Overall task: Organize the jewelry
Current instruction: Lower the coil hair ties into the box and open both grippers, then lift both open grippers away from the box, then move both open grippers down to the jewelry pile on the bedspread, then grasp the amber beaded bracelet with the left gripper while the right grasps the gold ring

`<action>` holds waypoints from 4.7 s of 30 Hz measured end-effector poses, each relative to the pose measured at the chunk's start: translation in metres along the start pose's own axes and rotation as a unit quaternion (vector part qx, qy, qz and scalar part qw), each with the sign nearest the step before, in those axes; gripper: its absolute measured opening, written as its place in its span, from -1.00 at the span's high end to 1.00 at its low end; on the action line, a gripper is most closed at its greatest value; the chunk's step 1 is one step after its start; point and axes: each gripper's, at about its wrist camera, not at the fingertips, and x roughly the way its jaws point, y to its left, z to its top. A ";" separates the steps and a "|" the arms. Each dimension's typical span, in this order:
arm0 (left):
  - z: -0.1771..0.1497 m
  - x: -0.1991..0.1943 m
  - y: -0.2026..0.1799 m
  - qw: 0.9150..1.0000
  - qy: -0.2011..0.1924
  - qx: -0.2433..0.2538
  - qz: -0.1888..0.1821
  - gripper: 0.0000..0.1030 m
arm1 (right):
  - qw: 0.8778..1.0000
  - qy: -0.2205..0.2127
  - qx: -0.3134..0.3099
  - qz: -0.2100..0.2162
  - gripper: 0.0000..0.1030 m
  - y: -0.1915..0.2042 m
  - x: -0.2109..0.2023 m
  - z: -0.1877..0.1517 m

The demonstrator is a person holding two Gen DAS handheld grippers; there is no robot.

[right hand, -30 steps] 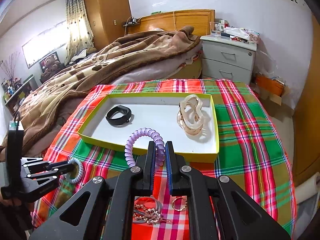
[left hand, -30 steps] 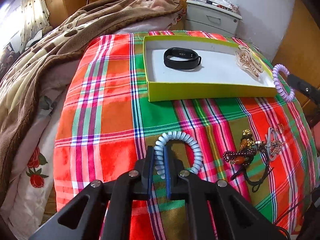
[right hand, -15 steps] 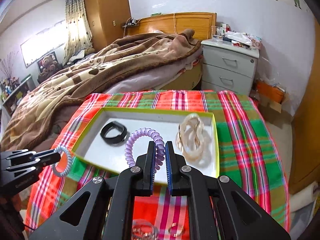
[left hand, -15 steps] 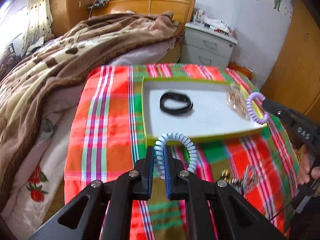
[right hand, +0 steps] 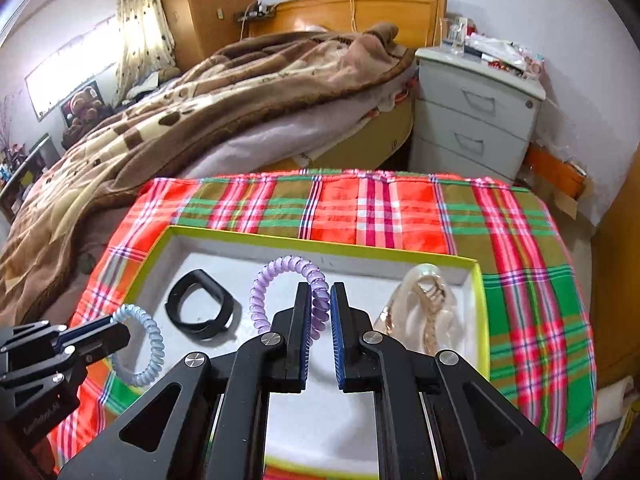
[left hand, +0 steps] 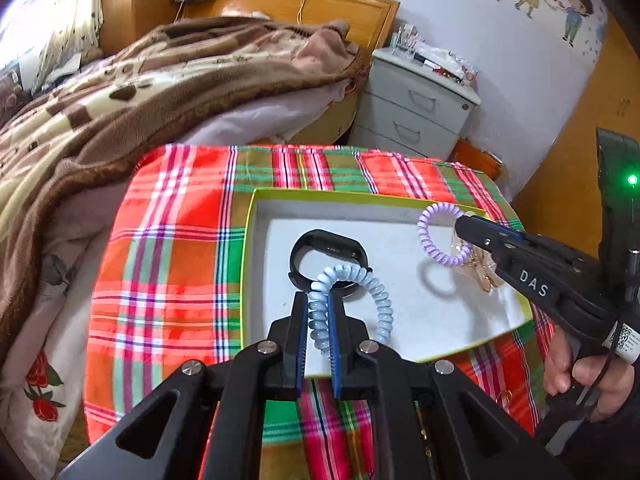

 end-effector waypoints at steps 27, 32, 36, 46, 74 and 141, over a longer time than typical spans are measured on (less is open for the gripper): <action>-0.005 0.040 0.016 0.998 0.046 -0.023 0.035 0.78 | 0.998 0.051 -0.021 -0.015 0.81 0.014 0.047 0.005; -0.004 0.040 0.015 0.998 0.046 -0.021 0.034 0.71 | 0.999 0.050 -0.017 -0.012 0.81 0.013 0.047 0.005; -0.003 0.040 0.015 0.998 0.046 -0.023 0.029 0.66 | 0.999 0.049 -0.017 -0.013 0.80 0.012 0.047 0.005; -0.004 0.039 0.011 0.998 0.047 -0.020 0.022 0.47 | 0.999 0.035 -0.004 -0.006 0.58 0.009 0.034 0.004; -0.073 -0.050 0.006 0.999 -0.011 -0.029 -0.044 0.17 | 0.998 -0.041 0.040 0.026 0.47 -0.022 -0.087 -0.090; -0.126 -0.022 -0.048 0.996 0.025 0.077 -0.036 -0.02 | 0.999 -0.028 0.037 -0.024 0.54 -0.039 -0.097 -0.170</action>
